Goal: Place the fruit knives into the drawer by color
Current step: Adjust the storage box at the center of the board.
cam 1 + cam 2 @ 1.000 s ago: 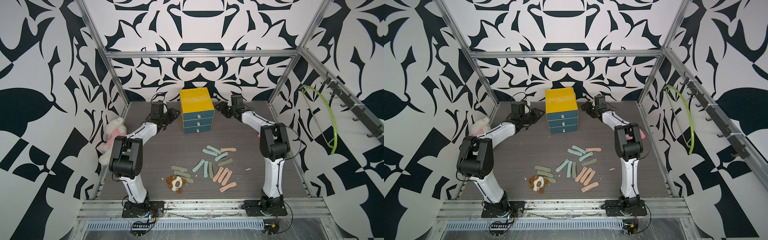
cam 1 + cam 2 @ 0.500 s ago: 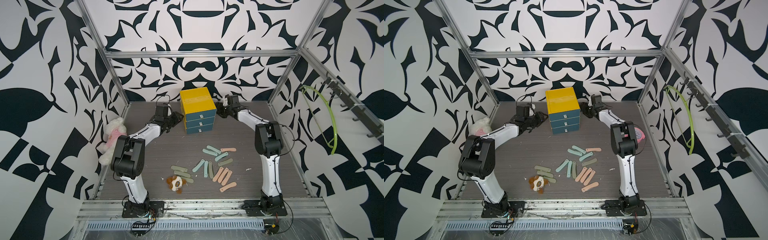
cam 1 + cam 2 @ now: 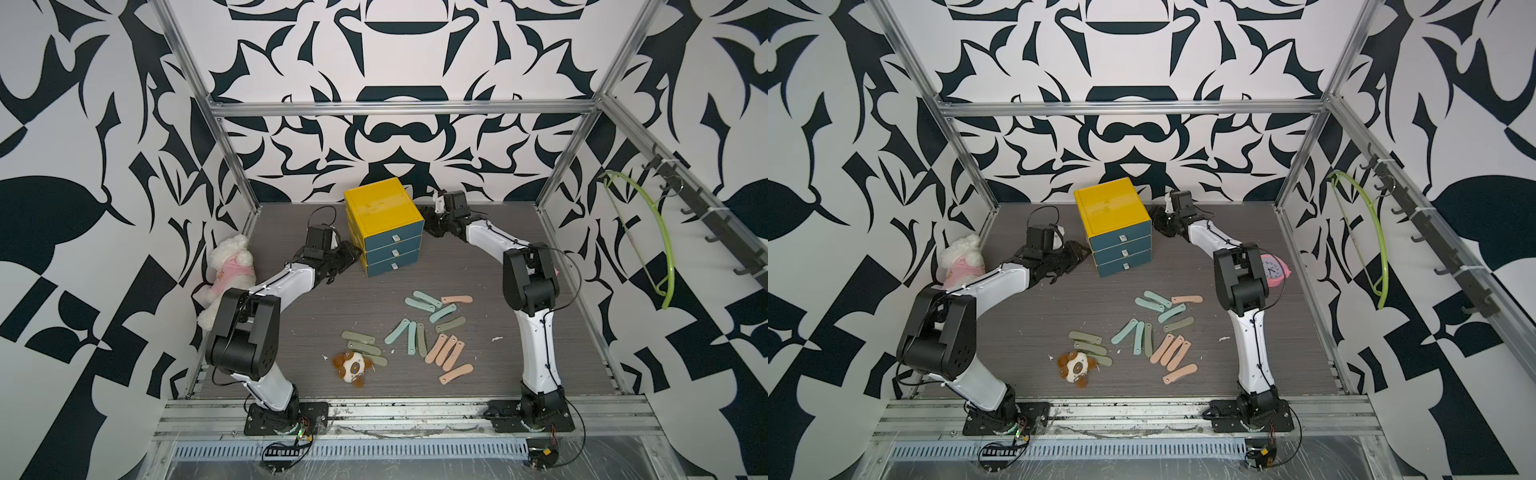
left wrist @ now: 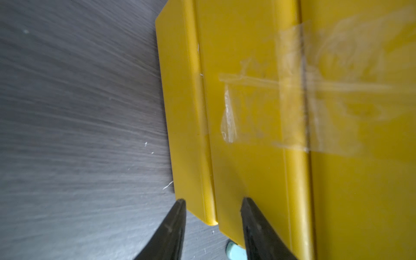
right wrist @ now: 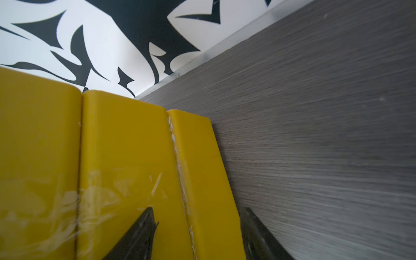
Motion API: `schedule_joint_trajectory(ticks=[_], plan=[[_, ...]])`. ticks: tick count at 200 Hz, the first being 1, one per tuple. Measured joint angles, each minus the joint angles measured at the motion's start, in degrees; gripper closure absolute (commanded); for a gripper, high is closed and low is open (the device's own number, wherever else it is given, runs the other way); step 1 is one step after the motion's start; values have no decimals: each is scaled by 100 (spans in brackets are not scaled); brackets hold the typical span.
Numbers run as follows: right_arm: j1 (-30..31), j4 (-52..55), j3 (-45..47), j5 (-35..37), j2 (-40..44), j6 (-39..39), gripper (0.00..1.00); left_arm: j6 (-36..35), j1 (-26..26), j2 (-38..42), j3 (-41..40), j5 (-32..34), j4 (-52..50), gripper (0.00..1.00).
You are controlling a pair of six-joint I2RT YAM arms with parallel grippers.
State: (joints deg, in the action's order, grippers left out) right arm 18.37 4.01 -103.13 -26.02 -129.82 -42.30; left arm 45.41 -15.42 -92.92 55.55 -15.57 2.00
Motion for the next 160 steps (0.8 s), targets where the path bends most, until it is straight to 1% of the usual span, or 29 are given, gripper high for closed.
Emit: schedule_joint_trajectory(ticks=[47,70,89,108,133,160], plan=[[328,-258,-173,7,-216,-254,37,-24,2,743,-527,291,-448,53],[470,-367,-343,7,-369,-398,37,-28,57,997,-713,356,-584,53],[564,-404,-413,4,-428,-452,37,-46,125,1191,-848,407,-693,51],[640,-404,-420,9,-431,-463,37,-61,199,1335,-909,442,-835,50],[688,-378,-426,63,-431,-472,33,-114,273,1425,-911,466,-975,49],[664,-254,-426,205,-365,-476,32,-179,317,1491,-874,463,-1019,48]])
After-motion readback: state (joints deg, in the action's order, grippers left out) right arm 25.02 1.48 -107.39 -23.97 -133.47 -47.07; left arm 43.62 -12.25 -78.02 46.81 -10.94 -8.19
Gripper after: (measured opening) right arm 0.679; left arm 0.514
